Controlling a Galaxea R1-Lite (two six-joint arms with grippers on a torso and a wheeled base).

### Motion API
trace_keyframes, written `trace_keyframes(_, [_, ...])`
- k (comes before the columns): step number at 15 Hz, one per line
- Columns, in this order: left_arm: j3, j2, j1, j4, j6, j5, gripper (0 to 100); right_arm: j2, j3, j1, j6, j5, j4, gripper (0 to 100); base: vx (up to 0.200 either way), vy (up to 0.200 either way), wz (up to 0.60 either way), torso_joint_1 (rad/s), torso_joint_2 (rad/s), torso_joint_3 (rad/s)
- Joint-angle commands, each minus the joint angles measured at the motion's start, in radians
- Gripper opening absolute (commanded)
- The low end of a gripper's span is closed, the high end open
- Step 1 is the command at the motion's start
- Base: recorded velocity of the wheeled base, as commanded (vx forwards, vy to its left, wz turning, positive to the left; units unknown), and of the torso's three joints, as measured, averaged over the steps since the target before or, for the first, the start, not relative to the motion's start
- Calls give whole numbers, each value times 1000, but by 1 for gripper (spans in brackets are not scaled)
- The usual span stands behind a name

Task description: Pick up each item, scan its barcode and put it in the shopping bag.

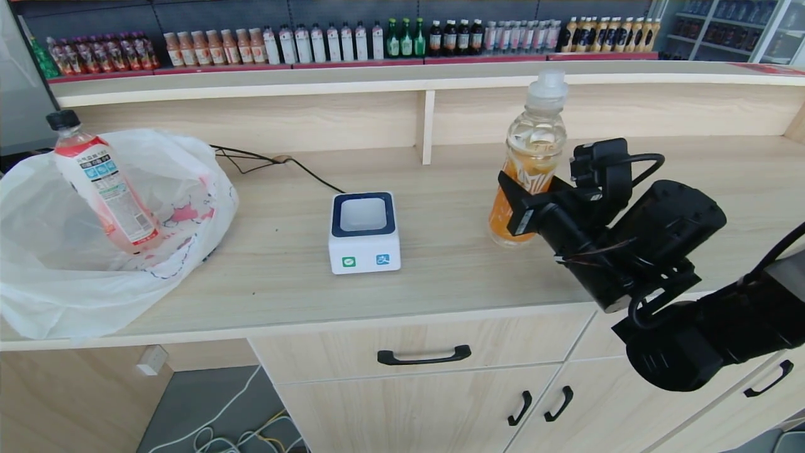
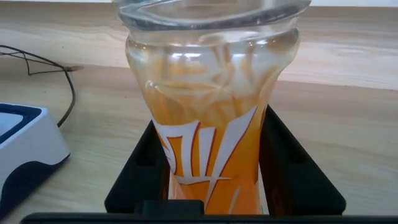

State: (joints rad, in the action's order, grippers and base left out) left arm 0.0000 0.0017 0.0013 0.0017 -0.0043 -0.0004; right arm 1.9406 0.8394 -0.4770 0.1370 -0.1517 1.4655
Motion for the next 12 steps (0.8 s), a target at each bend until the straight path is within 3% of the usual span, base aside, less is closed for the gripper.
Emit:
trace_keyframes(1, [0, 0, 0, 0, 0, 0, 100, -39, -13, -2, 1, 0, 2, 0, 0, 0, 0, 0, 0, 0])
trace_keyframes(12, [0, 0, 0, 0, 0, 0, 100, -304, -249, -20, 3, -6, 7, 0, 0, 0, 0, 0, 0, 0])
